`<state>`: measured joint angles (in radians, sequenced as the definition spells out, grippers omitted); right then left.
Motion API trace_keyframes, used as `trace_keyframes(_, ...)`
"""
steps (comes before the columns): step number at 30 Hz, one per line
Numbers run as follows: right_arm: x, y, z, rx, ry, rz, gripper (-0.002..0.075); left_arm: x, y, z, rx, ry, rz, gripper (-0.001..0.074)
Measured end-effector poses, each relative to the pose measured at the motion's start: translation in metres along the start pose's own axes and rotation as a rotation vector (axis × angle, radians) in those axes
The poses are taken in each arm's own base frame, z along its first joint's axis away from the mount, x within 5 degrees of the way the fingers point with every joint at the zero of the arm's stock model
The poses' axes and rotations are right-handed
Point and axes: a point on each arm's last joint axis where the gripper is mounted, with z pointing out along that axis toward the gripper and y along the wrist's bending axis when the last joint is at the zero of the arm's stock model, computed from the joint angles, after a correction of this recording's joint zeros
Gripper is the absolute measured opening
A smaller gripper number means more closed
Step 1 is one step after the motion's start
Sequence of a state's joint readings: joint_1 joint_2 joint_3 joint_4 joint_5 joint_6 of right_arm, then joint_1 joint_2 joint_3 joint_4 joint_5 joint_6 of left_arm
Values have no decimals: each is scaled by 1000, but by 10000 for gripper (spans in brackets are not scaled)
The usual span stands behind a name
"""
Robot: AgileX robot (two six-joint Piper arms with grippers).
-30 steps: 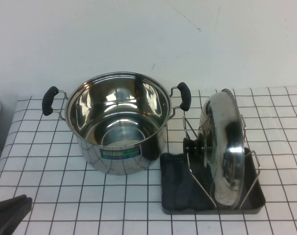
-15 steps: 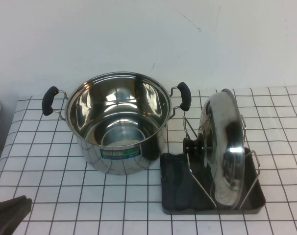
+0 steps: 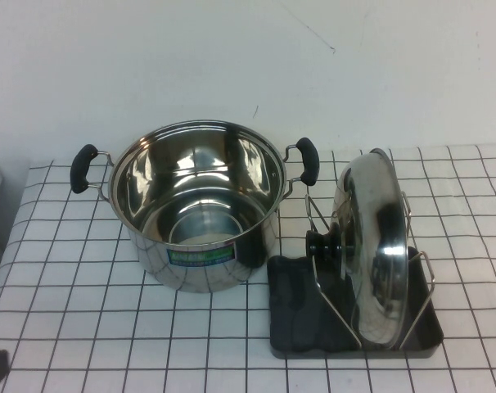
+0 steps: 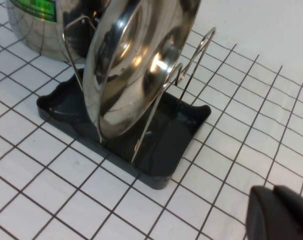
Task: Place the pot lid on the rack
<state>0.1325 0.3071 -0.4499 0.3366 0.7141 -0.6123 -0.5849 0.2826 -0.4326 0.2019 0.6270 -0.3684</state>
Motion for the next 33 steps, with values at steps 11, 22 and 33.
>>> trace_keyframes(11, 0, 0, 0, -3, -2, 5, 1, 34, 12, -12, -244, -237, -35, -2)
trace_keyframes(22, 0, 0, 0, -3, -2, 5, 1, 102, 30, 31, -333, -160, -135, -2)
trace_keyframes(33, 0, 0, 0, -3, -2, 6, 1, 102, 29, 32, -325, -162, -151, -2)
